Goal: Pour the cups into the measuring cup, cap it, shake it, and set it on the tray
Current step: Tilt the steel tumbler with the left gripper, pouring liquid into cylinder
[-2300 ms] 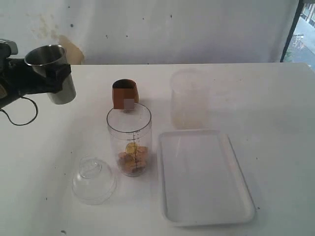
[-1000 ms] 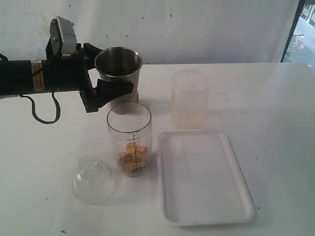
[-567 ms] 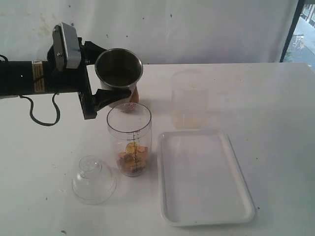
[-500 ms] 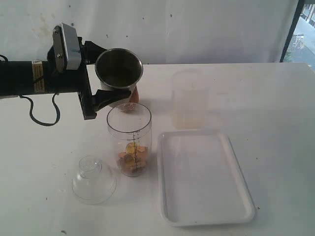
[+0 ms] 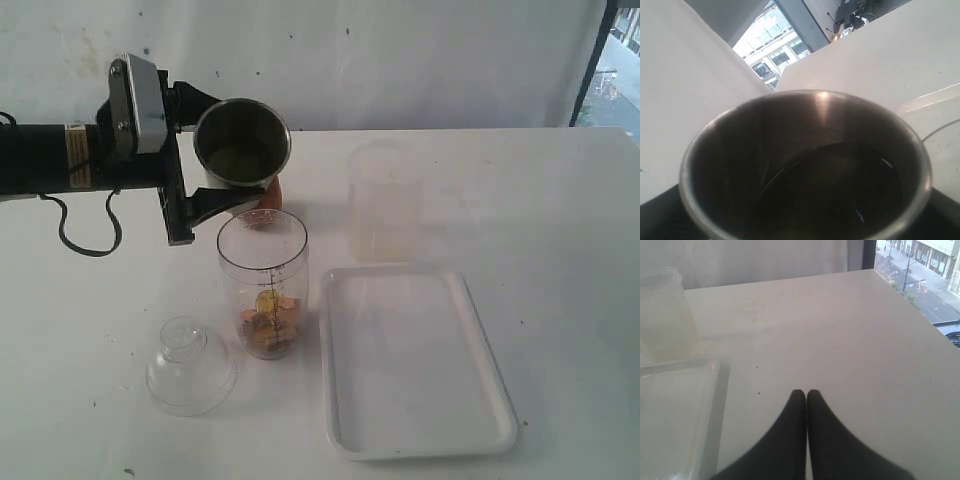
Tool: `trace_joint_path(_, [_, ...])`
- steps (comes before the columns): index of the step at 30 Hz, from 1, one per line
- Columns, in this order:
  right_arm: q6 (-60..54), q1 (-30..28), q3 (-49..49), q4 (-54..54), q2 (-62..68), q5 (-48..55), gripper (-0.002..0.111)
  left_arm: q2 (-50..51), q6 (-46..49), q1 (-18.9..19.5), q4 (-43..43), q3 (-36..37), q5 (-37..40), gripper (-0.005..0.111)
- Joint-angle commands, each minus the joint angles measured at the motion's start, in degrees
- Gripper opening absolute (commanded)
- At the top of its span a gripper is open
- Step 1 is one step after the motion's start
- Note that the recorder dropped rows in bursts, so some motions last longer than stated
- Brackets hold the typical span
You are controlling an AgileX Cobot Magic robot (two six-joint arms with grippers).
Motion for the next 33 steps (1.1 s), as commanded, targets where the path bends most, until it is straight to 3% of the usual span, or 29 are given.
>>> trace_joint_path(1, [0.02, -0.01, -0.06, -0.02, 0.00, -0.18, 0.000, -1.17, 3.01, -0.16, -2.50, -0.11, -2.13, 0.000])
trace_joint_path(33, [0.02, -0.01, -0.06, -0.02, 0.00, -0.18, 0.000, -1.17, 22.93, -0.16, -2.92, -0.11, -4.02, 0.000])
